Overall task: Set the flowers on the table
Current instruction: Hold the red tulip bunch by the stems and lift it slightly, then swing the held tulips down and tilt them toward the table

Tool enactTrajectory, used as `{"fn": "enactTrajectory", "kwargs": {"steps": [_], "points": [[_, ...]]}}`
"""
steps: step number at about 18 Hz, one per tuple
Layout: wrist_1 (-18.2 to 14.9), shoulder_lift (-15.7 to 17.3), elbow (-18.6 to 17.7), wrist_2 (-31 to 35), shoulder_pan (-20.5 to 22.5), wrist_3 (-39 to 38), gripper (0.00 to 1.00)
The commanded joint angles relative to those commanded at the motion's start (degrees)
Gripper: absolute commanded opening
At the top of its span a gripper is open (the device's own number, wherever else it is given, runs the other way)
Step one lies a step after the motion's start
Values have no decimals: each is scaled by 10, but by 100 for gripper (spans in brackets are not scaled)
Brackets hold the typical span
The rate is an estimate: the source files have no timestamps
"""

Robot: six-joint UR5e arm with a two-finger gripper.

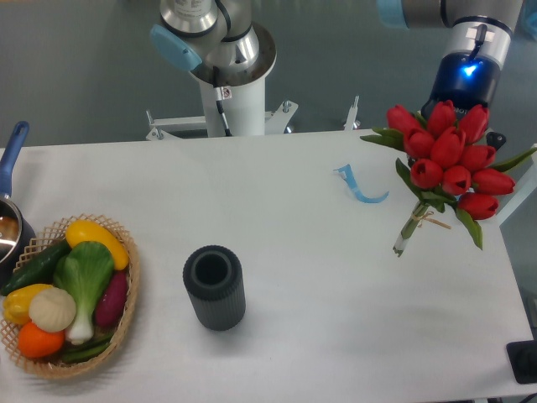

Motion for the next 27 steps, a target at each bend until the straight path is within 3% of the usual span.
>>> {"fn": "enactTrajectory", "kwargs": {"steps": [8,12,18,22,27], "points": [[-2,7,10,90,-5,0,31],[-10,19,10,172,-23,0,31],[-32,24,12,381,-90,6,31],[-42,1,11,524,-151,44,31],[-47,-58,11,706,-228,58,31]]}}
